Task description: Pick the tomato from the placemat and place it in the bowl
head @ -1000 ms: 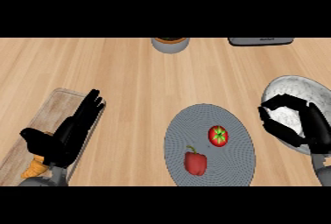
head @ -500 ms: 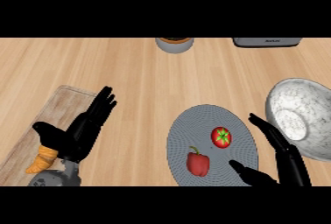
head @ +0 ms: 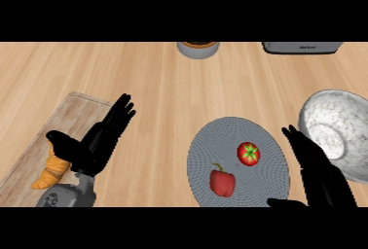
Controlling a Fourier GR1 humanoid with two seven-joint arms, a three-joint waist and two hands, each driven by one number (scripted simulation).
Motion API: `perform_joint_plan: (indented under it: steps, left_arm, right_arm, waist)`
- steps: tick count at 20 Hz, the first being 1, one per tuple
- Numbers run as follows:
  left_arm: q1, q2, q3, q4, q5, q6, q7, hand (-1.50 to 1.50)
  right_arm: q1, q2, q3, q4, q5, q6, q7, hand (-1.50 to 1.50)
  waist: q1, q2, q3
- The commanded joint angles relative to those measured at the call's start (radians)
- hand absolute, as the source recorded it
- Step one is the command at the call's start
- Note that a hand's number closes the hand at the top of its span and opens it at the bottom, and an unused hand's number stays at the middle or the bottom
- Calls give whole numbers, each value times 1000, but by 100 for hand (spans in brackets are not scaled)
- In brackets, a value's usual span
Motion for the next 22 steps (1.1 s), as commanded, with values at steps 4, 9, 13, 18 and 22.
perform_joint_plan:
  steps: [4,9,13,18,22]
  left_arm:
    - [-33,-52,-36,6,-30,27,16,0]
    - [4,-19,-3,-14,-5,-14,20,0]
    - [1,-18,5,-31,-14,-7,32,0]
    - [-20,-22,21,39,-17,-45,-22,0]
    - [-26,-65,-5,38,-59,4,-1,0]
  right_arm:
    - [-217,114,33,-61,-48,402,445,-150]
    - [-321,266,46,1,-60,523,634,-150]
    - [-320,274,8,91,-52,528,625,-150]
    - [-360,291,-61,220,-89,564,588,-150]
    - [-371,333,-46,262,-70,591,595,-150]
  waist:
    - [24,4,5]
    - [21,2,6]
    - [16,1,7]
    - [11,5,7]
    - [11,3,7]
